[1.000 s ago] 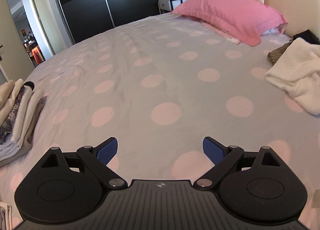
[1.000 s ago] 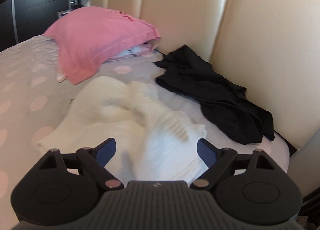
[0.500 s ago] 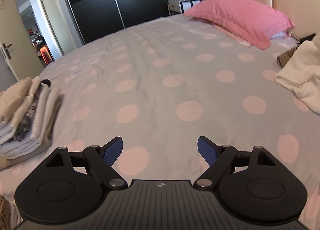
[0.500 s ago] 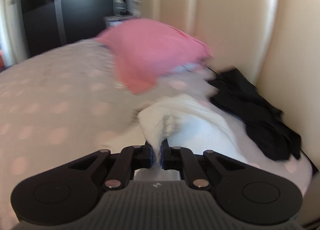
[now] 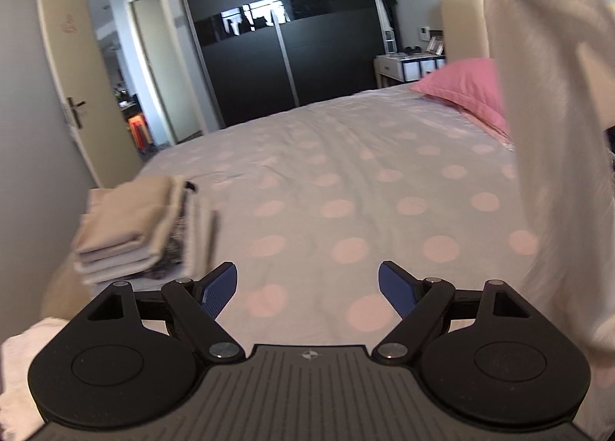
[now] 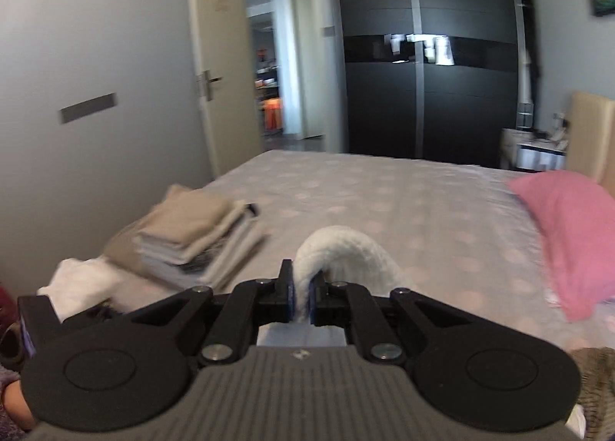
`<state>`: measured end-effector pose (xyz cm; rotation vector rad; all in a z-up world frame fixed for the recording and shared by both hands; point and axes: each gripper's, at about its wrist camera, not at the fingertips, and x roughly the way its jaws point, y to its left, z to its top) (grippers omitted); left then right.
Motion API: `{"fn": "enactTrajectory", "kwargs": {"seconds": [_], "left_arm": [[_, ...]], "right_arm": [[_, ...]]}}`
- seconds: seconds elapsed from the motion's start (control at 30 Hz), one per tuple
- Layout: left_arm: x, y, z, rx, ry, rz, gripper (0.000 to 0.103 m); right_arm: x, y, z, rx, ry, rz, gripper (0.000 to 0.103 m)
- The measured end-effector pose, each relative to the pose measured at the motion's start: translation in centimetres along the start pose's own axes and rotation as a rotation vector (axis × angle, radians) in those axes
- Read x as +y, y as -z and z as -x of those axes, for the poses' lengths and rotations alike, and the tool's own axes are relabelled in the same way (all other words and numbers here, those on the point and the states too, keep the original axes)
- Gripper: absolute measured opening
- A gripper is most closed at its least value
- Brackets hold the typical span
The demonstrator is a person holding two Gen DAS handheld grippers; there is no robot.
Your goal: Fold clothes
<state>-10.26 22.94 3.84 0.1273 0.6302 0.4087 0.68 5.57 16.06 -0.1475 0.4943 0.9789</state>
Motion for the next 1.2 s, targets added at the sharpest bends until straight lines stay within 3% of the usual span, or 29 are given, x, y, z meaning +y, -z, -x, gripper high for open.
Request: {"fn": "enactTrajectory", "kwargs": {"seconds": [0.03, 0.07, 0.1, 0.13, 0.17, 0.27, 0.43, 0.73, 0.83, 0.93, 1.07, 1.13, 1.17, 1.2], "left_arm": [[0.6, 0.3, 0.2, 0.004, -0.008, 0.004, 0.081], [1.1, 0.8, 0.4, 0.011, -0.016, 0.009, 0.081], [1.6, 1.2, 0.5, 0.018, -0.023, 0.013, 0.081], [2.0, 1.6, 0.5, 0.027, -0.029, 0.018, 0.081], [2.2, 2.1, 0.4, 0.036, -0.028, 0.020, 0.081], [2.1, 3.5, -0.3, 0.064, -0.007, 0.015, 0.081], [1.0, 5.8, -2.5, 0.114, 0.065, -0.009, 0.081], [-2.7, 8.7, -8.6, 0.202, 0.178, -0.144, 0.081], [-3.8, 9.6, -10.6, 0.226, 0.222, -0.195, 0.081], [-5.1, 10.8, -12.3, 0.263, 0.274, -0.248, 0.081], [-6.5, 12.8, -14.6, 0.290, 0.264, -0.313, 0.081], [-6.7, 13.3, -15.5, 0.300, 0.262, -0.302, 0.081], [-6.7, 13.4, -15.9, 0.304, 0.261, -0.289, 0.081], [-6.6, 13.3, -16.3, 0.311, 0.263, -0.265, 0.074]], "right_arm": [[1.1, 0.3, -1.2, 0.029, -0.017, -0.001, 0.012], [1.9, 0.9, -2.4, 0.057, -0.027, -0.005, 0.022], [2.6, 1.5, -3.5, 0.086, -0.031, -0.010, 0.034], [3.0, 2.3, -4.5, 0.105, -0.024, -0.009, 0.057], [3.3, 3.1, -5.4, 0.117, -0.009, -0.004, 0.063], [3.0, 5.6, -6.9, 0.177, 0.033, -0.002, 0.063], [-1.8, 10.9, -7.1, 0.300, 0.131, -0.050, 0.064], [-9.4, 23.8, -5.4, 0.620, 0.331, -0.182, 0.066], [-10.9, 26.9, -4.9, 0.694, 0.360, -0.238, 0.076], [-11.7, 29.4, -5.6, 0.757, 0.358, -0.283, 0.079], [-11.4, 31.6, -7.0, 0.837, 0.379, -0.246, 0.082], [-11.6, 32.0, -7.5, 0.846, 0.386, -0.234, 0.074], [-11.8, 31.9, -7.7, 0.841, 0.387, -0.228, 0.057], [-11.9, 31.6, -7.9, 0.835, 0.396, -0.217, 0.047]]}}
